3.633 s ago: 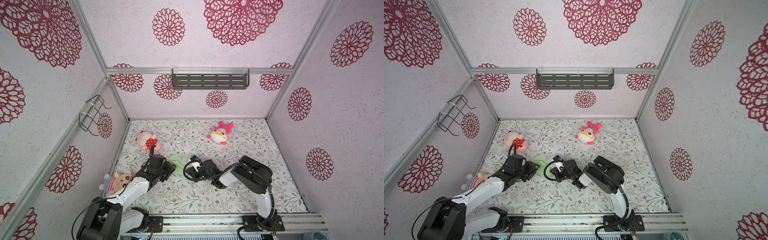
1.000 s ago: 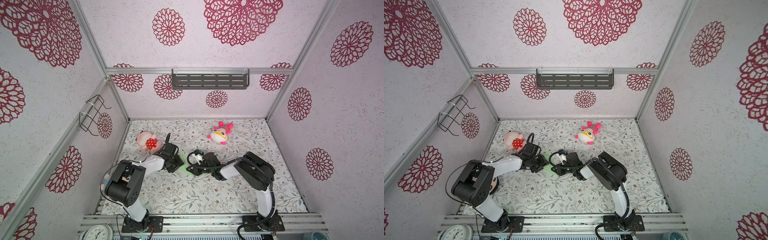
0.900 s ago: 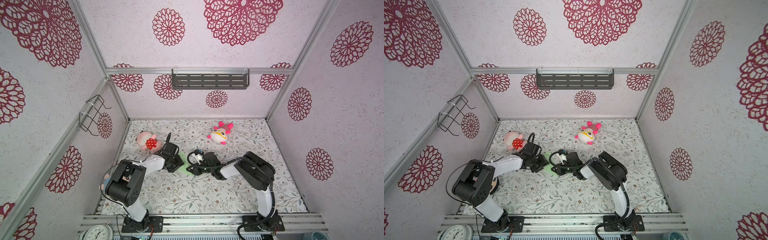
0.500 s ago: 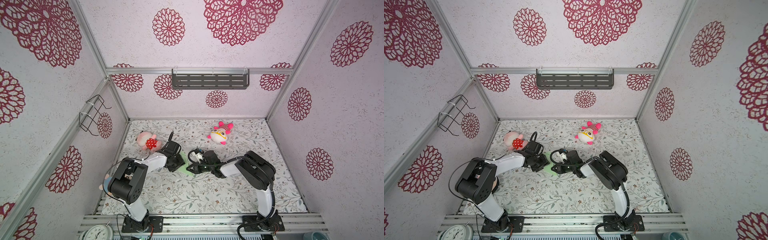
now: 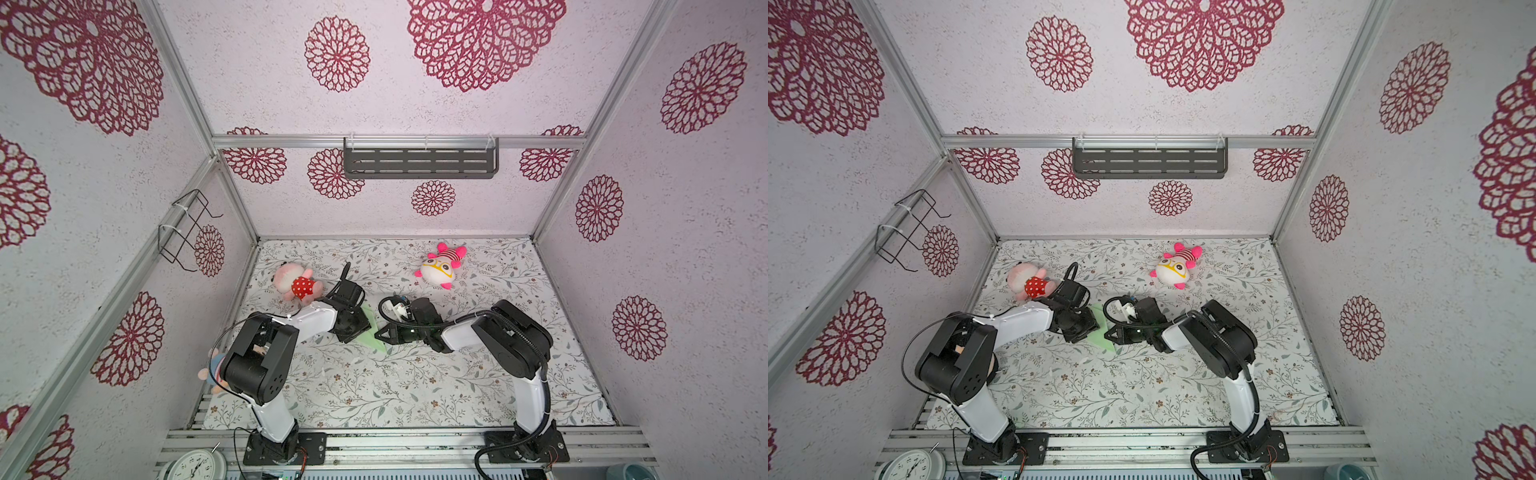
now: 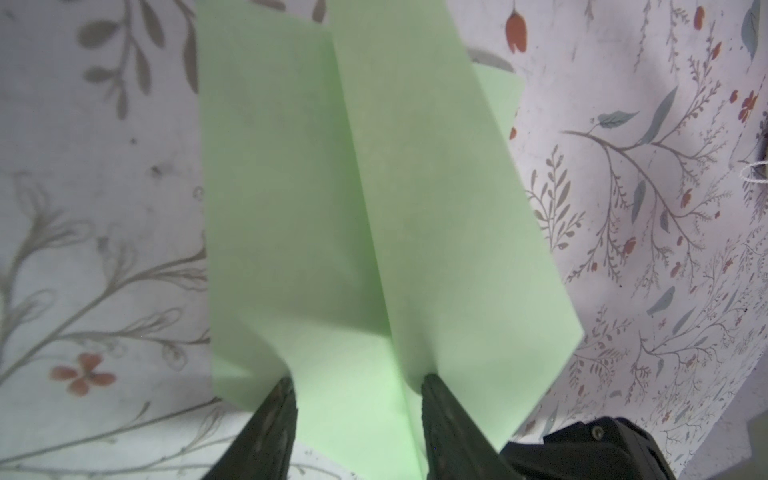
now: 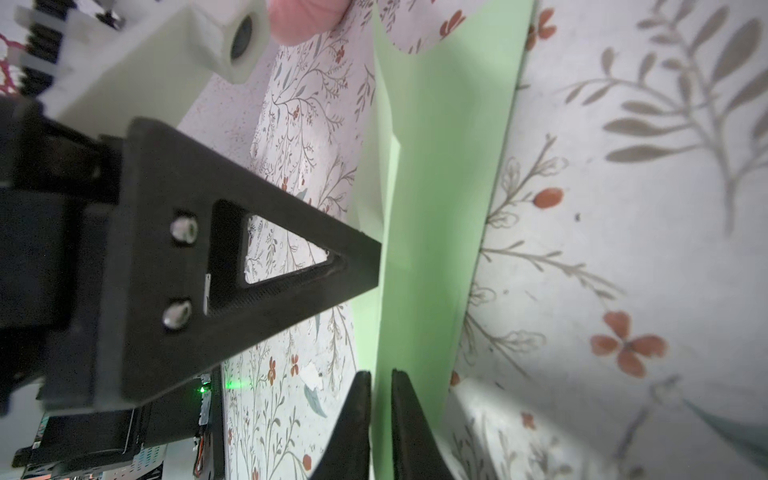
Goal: Fold a paper plane with a square sheet of paper (pick it up from the middle)
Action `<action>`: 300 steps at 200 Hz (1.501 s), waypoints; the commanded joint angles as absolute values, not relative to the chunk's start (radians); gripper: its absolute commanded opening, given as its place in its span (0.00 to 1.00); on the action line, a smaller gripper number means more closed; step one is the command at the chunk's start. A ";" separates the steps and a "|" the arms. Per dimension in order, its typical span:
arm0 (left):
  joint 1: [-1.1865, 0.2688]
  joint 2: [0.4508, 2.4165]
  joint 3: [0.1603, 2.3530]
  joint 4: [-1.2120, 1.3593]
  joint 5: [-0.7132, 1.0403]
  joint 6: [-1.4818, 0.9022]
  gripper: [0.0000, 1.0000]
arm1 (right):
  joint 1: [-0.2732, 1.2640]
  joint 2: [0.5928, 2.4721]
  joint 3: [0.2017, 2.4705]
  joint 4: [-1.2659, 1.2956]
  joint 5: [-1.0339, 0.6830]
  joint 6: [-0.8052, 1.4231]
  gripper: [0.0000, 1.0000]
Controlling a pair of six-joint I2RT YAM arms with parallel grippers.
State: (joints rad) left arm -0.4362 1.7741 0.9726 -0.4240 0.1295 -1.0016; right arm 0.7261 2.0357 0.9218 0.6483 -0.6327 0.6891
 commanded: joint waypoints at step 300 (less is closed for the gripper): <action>-0.445 1.806 1.007 -0.466 0.170 -0.906 0.46 | 0.707 2.115 0.963 0.571 -0.695 0.774 0.10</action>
State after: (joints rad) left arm -0.4381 1.7790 1.0088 -0.4316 0.1951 -0.9051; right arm 0.7128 2.0850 0.9577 0.6285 -0.6861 0.7803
